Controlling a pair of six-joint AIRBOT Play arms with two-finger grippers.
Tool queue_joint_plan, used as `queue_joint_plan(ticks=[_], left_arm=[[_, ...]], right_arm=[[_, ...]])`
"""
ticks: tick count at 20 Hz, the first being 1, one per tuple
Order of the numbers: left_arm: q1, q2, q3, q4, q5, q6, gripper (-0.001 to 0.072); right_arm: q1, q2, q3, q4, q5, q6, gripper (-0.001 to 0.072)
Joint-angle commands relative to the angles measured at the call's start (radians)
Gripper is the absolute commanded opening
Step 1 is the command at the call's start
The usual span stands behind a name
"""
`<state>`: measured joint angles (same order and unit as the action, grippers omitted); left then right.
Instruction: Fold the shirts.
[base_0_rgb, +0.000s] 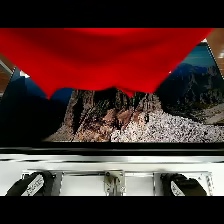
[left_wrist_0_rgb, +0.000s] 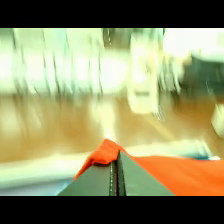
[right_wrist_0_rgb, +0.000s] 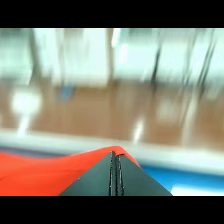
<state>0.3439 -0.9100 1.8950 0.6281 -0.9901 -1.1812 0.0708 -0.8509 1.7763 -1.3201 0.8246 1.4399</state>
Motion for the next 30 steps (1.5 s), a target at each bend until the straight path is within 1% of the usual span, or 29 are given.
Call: queue_joint_plan(ticks=[1,3,5,7,9,10,12,15,17,18,19,21,22,23,24,25,26,27,30], left_arm=[[0.001,0.168,0.083,0.163,0.065,-0.119,0.0030],[0.000,0.238,0.083,0.311,0.017,-0.209,0.0030],[0.000,0.283,0.083,0.406,-0.108,-0.264,0.0030],[0.000,0.296,0.082,0.447,-0.270,-0.272,0.0030],[0.001,0.290,0.072,0.467,-0.423,-0.272,0.0030],[0.001,0.288,0.050,0.476,-0.467,-0.272,0.0030],[0.000,0.288,-0.030,0.501,-0.498,-0.271,0.0030],[0.000,0.280,-0.222,0.597,-0.500,-0.254,0.0030],[0.000,0.254,-0.383,0.639,-0.496,-0.252,0.0031],[0.000,0.228,-0.470,0.640,-0.480,-0.242,0.0031],[0.000,0.193,-0.543,0.639,-0.451,-0.241,0.0031],[0.000,0.080,-0.658,0.636,-0.354,-0.241,0.0031],[-0.004,0.000,-0.684,0.629,-0.304,-0.241,0.0031],[-0.012,-0.085,-0.687,0.623,-0.263,-0.241,0.0030],[-0.026,-0.177,-0.679,0.617,-0.212,-0.216,0.0031],[-0.044,-0.259,-0.663,0.617,-0.163,-0.170,0.0031],[-0.062,-0.345,-0.639,0.617,-0.114,-0.155,0.0031],[-0.077,-0.418,-0.611,0.615,-0.070,-0.155,0.0031],[-0.111,-0.608,-0.518,0.587,0.075,-0.155,0.0031]], right_arm=[[0.001,0.030,0.247,-0.129,0.126,0.043,0.0055],[0.001,0.066,0.270,-0.172,0.236,0.061,0.0055],[0.001,0.102,0.270,-0.227,0.364,0.092,0.0055],[0.001,0.120,0.270,-0.274,0.480,0.111,0.0055],[0.001,0.114,0.269,-0.288,0.572,0.121,0.0055],[0.001,0.105,0.260,-0.288,0.607,0.126,0.0055],[0.001,0.069,0.226,-0.290,0.691,0.140,0.0055],[0.001,-0.041,0.136,-0.333,0.838,0.143,0.0055],[0.001,-0.121,0.018,-0.338,0.843,0.153,0.0055],[0.001,-0.166,-0.058,-0.339,0.800,0.158,0.0055],[0.001,-0.216,-0.136,-0.338,0.721,0.168,0.0055],[0.001,-0.330,-0.234,-0.335,0.514,0.208,0.0055],[0.001,-0.407,-0.245,-0.334,0.404,0.242,0.0055],[0.001,-0.479,-0.244,-0.325,0.304,0.267,0.0055],[0.001,-0.548,-0.244,-0.291,0.198,0.273,0.0055],[0.001,-0.610,-0.244,-0.255,0.098,0.272,0.0055],[0.001,-0.661,-0.244,-0.230,0.014,0.272,0.0055],[0.001,-0.709,-0.244,-0.214,-0.066,0.273,0.0055],[0.001,-0.817,-0.244,-0.210,-0.251,0.273,0.0055]])
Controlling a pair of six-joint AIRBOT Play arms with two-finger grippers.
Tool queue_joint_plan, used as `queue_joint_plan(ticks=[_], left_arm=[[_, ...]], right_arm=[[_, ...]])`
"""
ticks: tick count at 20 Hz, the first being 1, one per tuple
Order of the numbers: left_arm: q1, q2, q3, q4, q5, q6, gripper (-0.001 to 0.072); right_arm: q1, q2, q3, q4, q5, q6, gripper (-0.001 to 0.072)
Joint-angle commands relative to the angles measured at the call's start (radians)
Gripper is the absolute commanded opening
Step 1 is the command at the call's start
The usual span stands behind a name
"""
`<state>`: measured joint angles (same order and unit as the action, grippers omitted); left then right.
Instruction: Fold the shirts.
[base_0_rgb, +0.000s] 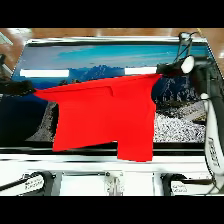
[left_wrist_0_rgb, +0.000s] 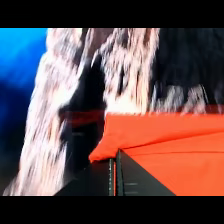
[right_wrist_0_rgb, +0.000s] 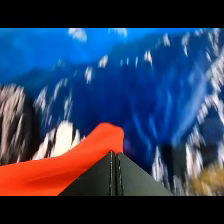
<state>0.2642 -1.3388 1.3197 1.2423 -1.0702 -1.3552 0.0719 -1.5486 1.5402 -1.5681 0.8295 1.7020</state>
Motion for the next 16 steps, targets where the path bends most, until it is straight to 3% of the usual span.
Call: queue_joint_plan(ticks=[1,5,8,12,16], left_arm=[[-0.038,-0.226,0.083,-0.042,0.193,0.019,0.0031],[-0.059,-0.348,0.124,-0.126,0.350,0.019,0.0032],[-0.062,-0.394,0.124,-0.151,0.340,0.019,0.0032],[-0.056,-0.395,0.129,-0.150,0.186,0.028,0.0031],[-0.066,-0.399,0.144,-0.150,-0.064,0.034,0.0031]], right_arm=[[0.000,-0.153,-0.008,0.037,-0.311,0.011,0.0055],[0.000,-0.258,-0.008,0.043,-0.500,0.014,0.0055],[0.000,-0.289,-0.008,0.044,-0.494,0.049,0.0055],[-0.006,-0.251,-0.008,0.032,-0.312,0.047,0.0056],[-0.028,-0.201,-0.008,0.016,0.060,0.032,0.0056]])
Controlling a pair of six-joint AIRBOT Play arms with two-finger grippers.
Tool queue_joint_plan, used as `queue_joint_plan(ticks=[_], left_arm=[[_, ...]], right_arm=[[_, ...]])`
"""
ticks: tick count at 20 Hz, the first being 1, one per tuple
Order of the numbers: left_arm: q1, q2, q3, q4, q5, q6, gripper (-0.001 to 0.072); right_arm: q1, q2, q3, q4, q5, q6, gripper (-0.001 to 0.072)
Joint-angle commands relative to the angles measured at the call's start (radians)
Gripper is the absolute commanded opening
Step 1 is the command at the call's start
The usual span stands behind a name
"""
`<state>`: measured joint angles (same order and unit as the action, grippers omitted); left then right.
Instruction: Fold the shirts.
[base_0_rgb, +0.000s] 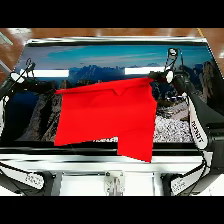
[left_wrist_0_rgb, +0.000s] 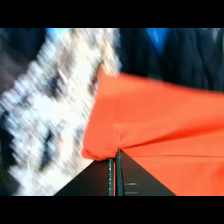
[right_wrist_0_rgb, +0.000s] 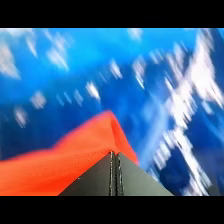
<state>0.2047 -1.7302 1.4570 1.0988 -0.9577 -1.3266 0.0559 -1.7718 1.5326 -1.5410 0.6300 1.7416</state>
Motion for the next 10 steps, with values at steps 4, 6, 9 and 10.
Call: queue_joint_plan(ticks=[4,6,9,10], left_arm=[[-0.023,-0.038,0.006,-0.004,-0.281,-0.079,0.0031],[-0.035,-0.041,0.006,-0.005,-0.285,-0.085,0.0031],[-0.045,-0.041,0.006,-0.008,-0.285,-0.112,0.0031],[-0.045,-0.041,0.006,-0.006,-0.285,-0.132,0.0031]], right_arm=[[-0.011,-0.016,-0.002,0.016,0.494,-0.006,0.0056],[-0.008,-0.040,-0.002,0.077,0.499,-0.005,0.0056],[-0.008,-0.057,-0.002,0.103,0.488,0.005,0.0056],[-0.009,-0.058,-0.002,0.101,0.487,0.005,0.0057]])
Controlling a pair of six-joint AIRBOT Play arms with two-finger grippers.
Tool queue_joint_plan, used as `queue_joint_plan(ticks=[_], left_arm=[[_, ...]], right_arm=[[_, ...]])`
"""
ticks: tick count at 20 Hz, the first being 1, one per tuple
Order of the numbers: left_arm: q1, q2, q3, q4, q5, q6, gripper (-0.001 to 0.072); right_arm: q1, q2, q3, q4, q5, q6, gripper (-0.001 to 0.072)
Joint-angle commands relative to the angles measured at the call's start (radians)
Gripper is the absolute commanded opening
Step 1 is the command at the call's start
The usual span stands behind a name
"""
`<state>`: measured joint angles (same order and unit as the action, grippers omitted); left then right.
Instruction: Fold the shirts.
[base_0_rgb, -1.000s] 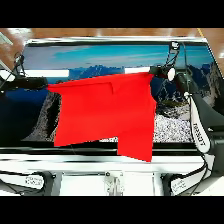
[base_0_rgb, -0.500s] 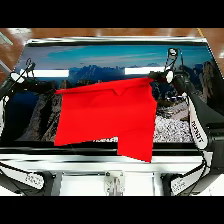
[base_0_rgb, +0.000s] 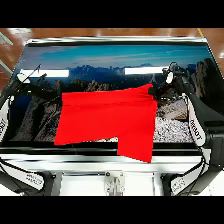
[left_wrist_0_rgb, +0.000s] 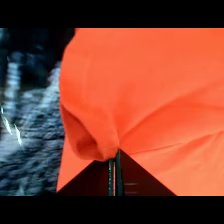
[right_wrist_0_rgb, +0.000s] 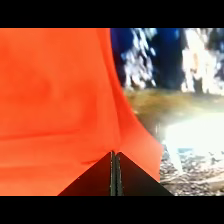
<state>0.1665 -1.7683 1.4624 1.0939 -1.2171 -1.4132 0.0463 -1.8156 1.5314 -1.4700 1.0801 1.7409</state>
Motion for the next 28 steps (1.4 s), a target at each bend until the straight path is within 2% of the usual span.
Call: queue_joint_plan(ticks=[1,2,3,4,6,8,11,12,13,16,18,20,25,28], left_arm=[[-0.005,-0.003,0.002,-0.003,-0.026,-0.057,0.0044],[-0.002,-0.002,0.003,-0.002,-0.034,-0.067,0.0193],[0.005,-0.001,0.008,-0.002,-0.063,-0.067,0.0364],[0.018,0.002,0.018,-0.002,-0.100,-0.066,0.0417],[0.071,0.023,0.043,-0.002,-0.210,-0.062,0.0416],[0.139,0.071,0.042,0.012,-0.314,-0.040,0.0416],[0.241,0.197,-0.084,0.032,-0.388,0.018,0.0429],[0.278,0.257,-0.197,0.043,-0.370,0.033,0.0549],[0.316,0.312,-0.316,0.039,-0.336,0.051,0.0582],[0.419,0.420,-0.636,-0.022,-0.234,0.155,0.0579],[0.451,0.417,-0.744,-0.070,-0.181,0.182,0.0579],[0.445,0.402,-0.790,-0.081,-0.151,0.209,0.0579],[0.430,0.351,-0.801,-0.086,-0.127,0.208,0.0577],[0.412,0.325,-0.801,-0.117,-0.109,0.208,0.0535]], right_arm=[[0.000,-0.012,0.000,0.033,0.039,0.005,0.0093],[0.000,-0.006,0.002,0.034,0.047,0.005,0.0266],[0.000,0.010,0.003,0.028,0.047,-0.006,0.0503],[-0.002,0.031,0.003,0.024,0.049,-0.035,0.0535],[-0.020,0.107,0.003,-0.050,0.121,-0.101,0.0535],[-0.075,0.181,0.003,-0.158,0.286,-0.129,0.0534],[-0.237,0.260,-0.048,-0.092,0.519,-0.219,0.0533],[-0.298,0.296,-0.106,-0.041,0.536,-0.227,0.0534],[-0.349,0.333,-0.172,0.013,0.524,-0.233,0.0535],[-0.456,0.426,-0.358,0.235,0.439,-0.298,0.0535],[-0.470,0.440,-0.414,0.321,0.391,-0.307,0.0535],[-0.452,0.440,-0.426,0.336,0.358,-0.306,0.0535],[-0.410,0.440,-0.426,0.338,0.294,-0.305,0.0535],[-0.410,0.440,-0.426,0.343,0.288,-0.296,0.0535]])
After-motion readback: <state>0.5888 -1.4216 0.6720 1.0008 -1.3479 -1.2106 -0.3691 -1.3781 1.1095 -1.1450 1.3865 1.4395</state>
